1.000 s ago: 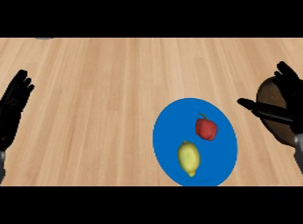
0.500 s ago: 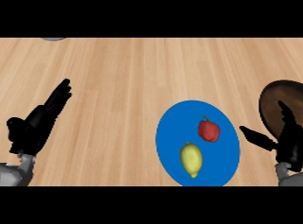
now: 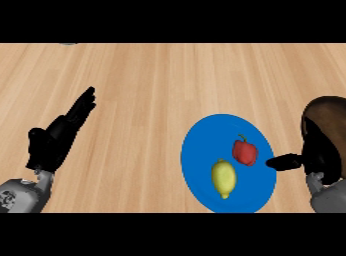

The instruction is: Pick the bell pepper from the plate and place it in the pan

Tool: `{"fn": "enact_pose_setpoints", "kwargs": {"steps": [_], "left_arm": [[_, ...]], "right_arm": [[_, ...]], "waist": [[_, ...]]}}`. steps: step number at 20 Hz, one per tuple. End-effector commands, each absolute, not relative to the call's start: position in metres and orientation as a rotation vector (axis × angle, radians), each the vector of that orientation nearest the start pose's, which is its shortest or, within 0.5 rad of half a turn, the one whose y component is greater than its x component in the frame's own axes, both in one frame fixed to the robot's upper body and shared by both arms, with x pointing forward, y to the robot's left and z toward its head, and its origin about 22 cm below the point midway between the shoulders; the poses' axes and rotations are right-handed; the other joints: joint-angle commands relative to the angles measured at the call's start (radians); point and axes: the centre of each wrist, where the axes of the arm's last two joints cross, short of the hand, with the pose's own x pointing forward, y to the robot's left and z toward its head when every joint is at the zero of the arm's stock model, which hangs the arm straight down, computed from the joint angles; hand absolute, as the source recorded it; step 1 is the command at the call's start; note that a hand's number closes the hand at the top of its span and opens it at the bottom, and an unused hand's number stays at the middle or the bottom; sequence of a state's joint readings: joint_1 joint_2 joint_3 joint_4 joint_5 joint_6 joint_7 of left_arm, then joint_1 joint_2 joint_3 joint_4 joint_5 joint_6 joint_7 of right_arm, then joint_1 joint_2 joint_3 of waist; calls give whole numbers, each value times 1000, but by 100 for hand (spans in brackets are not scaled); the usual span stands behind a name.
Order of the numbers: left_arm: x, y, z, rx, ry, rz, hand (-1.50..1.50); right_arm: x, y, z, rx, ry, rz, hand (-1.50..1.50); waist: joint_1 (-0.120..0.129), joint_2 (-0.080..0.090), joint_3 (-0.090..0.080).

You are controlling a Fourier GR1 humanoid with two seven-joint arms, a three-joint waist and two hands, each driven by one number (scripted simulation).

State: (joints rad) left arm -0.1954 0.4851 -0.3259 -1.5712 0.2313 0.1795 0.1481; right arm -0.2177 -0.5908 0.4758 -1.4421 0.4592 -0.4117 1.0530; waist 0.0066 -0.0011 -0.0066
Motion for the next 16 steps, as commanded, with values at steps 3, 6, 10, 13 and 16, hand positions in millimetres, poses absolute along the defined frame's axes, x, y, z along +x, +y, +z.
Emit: {"fn": "enact_pose_setpoints", "kwargs": {"steps": [3, 6, 10, 13, 16], "left_arm": [[279, 244, 59, 57, -1516, -376, 0], [276, 240, 50, 67, -1496, -390, 0], [279, 250, 59, 77, -1509, -372, 0], [279, 244, 56, 66, -1494, -373, 0], [277, 242, 57, 72, -1480, -361, 0]], "right_arm": [[301, -226, 66, -900, -428, 553, -150], [314, -213, 72, -817, -343, 594, -150], [326, -191, 66, -738, -257, 611, -150], [344, -182, 71, -745, -255, 605, -150], [347, -180, 59, -777, -201, 633, -150]], "waist": [[31, 6, 0], [28, 6, 2], [30, 4, 4], [22, 0, 3], [13, -2, 4]]}}
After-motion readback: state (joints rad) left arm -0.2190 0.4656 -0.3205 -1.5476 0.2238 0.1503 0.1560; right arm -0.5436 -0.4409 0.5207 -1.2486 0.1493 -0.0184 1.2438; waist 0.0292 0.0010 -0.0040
